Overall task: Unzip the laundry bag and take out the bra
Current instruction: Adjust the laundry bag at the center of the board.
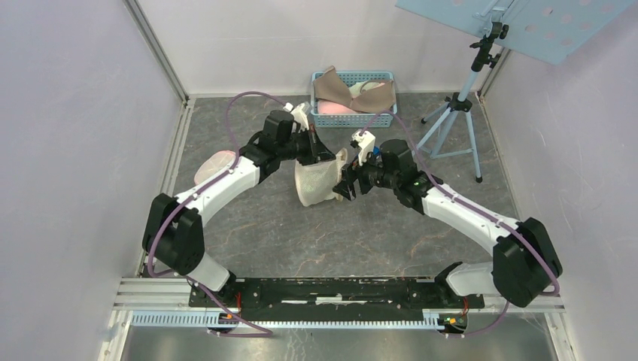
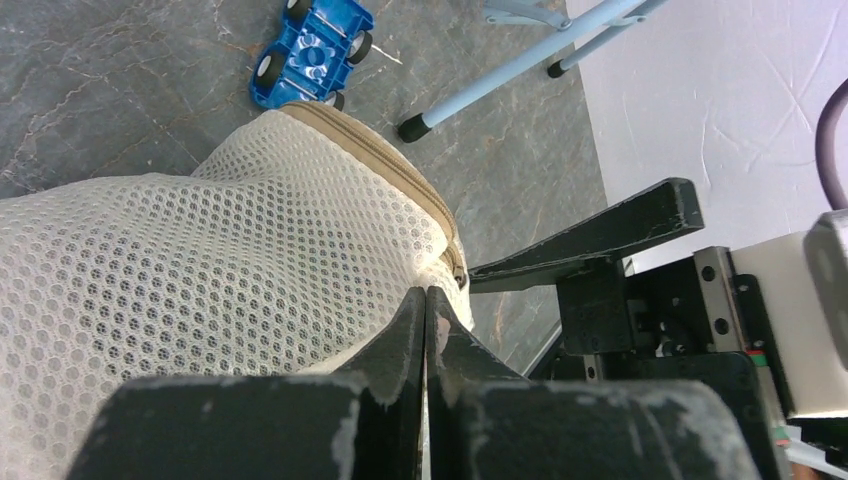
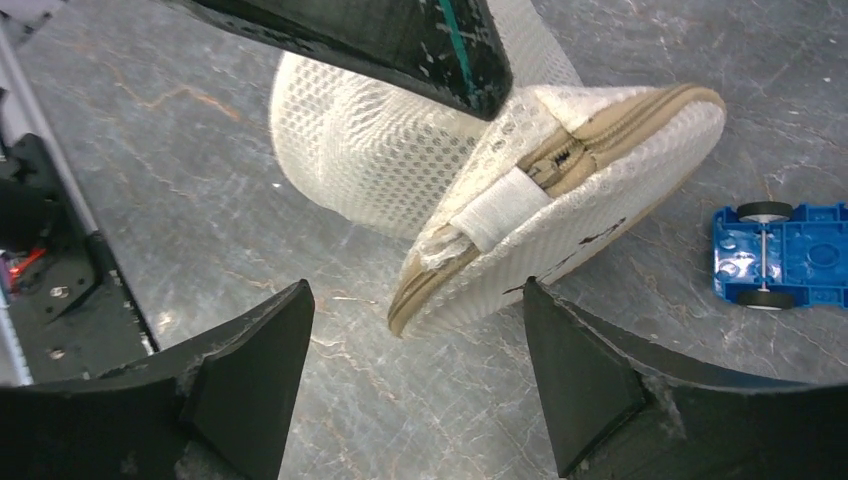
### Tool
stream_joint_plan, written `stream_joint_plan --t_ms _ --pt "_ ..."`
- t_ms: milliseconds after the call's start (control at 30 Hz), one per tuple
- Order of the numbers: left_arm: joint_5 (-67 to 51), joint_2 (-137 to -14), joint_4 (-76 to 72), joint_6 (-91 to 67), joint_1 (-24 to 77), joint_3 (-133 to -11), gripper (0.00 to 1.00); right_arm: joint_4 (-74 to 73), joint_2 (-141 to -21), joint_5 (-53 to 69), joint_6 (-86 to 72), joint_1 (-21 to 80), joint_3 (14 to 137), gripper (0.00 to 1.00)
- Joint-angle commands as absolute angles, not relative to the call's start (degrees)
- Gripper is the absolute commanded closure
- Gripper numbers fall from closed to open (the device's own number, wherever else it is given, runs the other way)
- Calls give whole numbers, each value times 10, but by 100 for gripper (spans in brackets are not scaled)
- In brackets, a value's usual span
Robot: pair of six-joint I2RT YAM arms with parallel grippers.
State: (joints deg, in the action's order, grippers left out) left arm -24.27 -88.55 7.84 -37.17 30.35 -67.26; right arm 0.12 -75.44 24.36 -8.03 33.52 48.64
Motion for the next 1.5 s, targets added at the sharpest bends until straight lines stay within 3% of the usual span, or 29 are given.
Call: stream_joint_plan --t_ms 0,100,267,400,467,533,600,667,833,1467 --pt "-267 -865 14 -433 289 -652 98 20 -776 154 -60 347 522 21" --pt "-278 -851 13 -432 282 -642 98 18 -780 144 -48 347 525 41" --pt "-303 -815 26 -386 268 -619 98 1 -774 180 34 347 545 100" --pt "-349 -766 31 -322 260 -591 98 -6 -754 212 128 347 556 100" --pt "-370 -744 63 -265 254 -593 93 -21 -745 235 177 347 564 100" --pt "-379 -719 99 -220 242 -594 80 -25 -740 243 212 347 572 100" --pt "-388 -694 134 -172 230 -597 55 -33 -739 258 249 347 584 100" --pt "-397 -675 186 -110 217 -611 38 -35 -738 279 288 347 594 100" --pt "-411 -656 315 54 205 -659 21 -39 -734 333 359 348 607 100" --pt "-532 -645 272 190 212 -619 22 -11 -654 344 490 406 506 100"
